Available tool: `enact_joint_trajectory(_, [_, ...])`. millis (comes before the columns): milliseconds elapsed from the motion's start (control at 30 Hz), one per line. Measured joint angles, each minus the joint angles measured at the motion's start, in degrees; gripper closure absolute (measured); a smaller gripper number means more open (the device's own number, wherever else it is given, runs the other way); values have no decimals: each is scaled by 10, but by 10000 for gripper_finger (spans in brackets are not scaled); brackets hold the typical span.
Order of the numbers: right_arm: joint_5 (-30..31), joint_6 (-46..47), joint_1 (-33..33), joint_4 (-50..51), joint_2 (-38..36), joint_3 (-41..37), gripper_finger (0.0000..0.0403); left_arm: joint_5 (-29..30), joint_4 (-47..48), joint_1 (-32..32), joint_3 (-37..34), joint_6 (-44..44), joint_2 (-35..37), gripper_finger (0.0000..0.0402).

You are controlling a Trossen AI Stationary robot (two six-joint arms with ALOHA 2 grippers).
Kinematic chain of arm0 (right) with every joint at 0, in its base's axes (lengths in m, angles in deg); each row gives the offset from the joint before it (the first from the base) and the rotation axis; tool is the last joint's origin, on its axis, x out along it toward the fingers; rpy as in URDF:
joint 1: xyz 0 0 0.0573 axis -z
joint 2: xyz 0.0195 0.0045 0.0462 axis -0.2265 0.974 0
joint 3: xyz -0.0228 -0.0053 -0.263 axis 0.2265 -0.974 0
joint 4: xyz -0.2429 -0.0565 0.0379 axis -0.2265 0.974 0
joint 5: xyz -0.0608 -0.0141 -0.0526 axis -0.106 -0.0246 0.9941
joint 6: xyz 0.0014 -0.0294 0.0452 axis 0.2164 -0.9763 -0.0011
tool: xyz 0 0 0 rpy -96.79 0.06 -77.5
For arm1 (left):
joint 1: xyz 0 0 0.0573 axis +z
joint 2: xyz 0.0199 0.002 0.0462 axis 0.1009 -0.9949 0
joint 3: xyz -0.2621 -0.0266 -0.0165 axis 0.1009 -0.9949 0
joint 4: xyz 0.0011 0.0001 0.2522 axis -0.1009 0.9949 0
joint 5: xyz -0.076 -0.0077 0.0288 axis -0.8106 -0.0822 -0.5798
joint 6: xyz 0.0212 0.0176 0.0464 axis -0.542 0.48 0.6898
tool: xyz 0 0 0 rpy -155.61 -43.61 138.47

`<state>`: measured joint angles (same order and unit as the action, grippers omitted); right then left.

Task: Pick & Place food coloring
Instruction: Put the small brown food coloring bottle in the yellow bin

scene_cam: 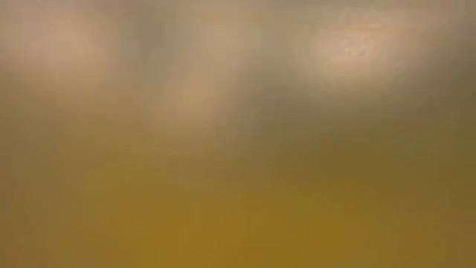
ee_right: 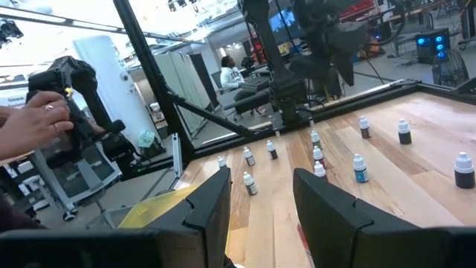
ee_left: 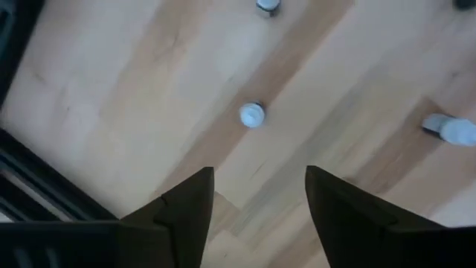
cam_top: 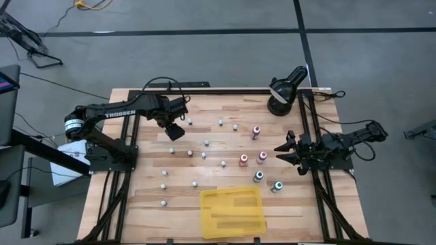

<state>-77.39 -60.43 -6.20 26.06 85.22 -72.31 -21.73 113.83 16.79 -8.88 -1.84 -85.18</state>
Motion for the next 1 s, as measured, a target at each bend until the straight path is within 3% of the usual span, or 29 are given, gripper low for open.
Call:
enact_joint_trajectory(233, [0, 0, 0, 0, 0, 0, 264, -8, -58, 4, -51, 61, 0, 194])
enact_joint_trajectory(500, [0, 0, 0, 0, 0, 0, 266, -3, -131, 11, -97, 63, -2, 196])
enact_joint_trajectory(1000, [0, 0, 0, 0, 0, 0, 264, 15, -205, 8, -105, 107, -97, 196])
